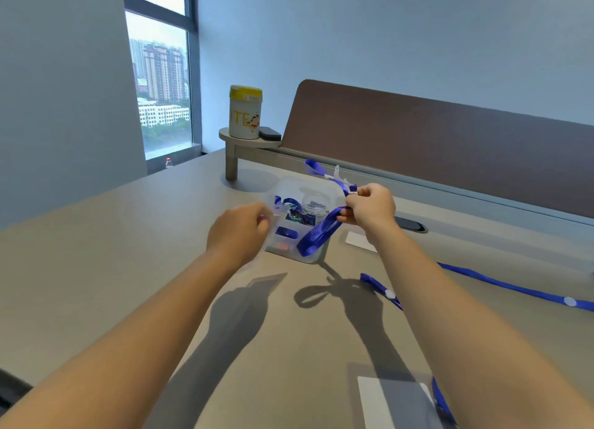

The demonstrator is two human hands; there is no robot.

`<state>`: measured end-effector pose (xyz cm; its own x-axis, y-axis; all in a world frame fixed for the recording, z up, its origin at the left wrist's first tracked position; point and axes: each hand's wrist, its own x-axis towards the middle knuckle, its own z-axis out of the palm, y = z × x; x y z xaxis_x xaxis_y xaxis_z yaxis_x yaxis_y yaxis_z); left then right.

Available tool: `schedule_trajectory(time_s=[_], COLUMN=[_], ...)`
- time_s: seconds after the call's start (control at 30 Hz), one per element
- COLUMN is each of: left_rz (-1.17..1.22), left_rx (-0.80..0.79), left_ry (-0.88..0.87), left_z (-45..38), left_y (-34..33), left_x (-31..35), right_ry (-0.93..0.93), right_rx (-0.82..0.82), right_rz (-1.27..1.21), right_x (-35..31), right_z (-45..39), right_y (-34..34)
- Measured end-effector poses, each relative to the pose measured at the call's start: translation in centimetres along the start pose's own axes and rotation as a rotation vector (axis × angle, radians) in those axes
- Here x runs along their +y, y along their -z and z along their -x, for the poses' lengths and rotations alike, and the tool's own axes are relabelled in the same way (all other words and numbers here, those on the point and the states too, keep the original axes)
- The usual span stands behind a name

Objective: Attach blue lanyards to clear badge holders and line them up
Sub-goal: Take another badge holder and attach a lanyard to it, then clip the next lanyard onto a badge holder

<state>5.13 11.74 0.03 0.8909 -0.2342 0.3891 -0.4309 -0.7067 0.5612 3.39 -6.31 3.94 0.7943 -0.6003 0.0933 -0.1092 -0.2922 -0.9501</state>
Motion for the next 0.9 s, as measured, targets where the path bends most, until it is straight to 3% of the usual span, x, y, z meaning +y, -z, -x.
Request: schedule_trajectory(time_s=[0.23,0.33,0.47,0.57,0.63,0.9], left_rz=[0.049,0.074,0.058,0.045,0.036,-0.002], left_rx=[0.052,0.071,0.077,0.068,0.052,0.024], left_ry=[0.04,0.037,0.032,0.045,0.05,-0.092], left_z=[-3.8,-4.7,-5.3,-5.2,-4.8,-1.6], left_y=[0.2,0.0,-0.3,-0.7,-0.8,-0.7], left_x=[-1.8,-2.2,-3.1,-3.4,-3.3,1.0], right_ry=[0.141,0.277,0.431,0.408,0.383,0.383], right_rx=[0.195,0.19,-0.111,-0.365,-0.426,-0.288], right_rz=[-0.039,0.222,0.862,1.176,1.171,0.918], right_x=[-1.0,0.3,2.0,2.2,2.3,2.1], right_z=[-5.1,-6.8,-7.6,-7.6,-7.2,-2.0], right_y=[-3.4,-5.4,-7.5,-7.8,-7.3,0.1])
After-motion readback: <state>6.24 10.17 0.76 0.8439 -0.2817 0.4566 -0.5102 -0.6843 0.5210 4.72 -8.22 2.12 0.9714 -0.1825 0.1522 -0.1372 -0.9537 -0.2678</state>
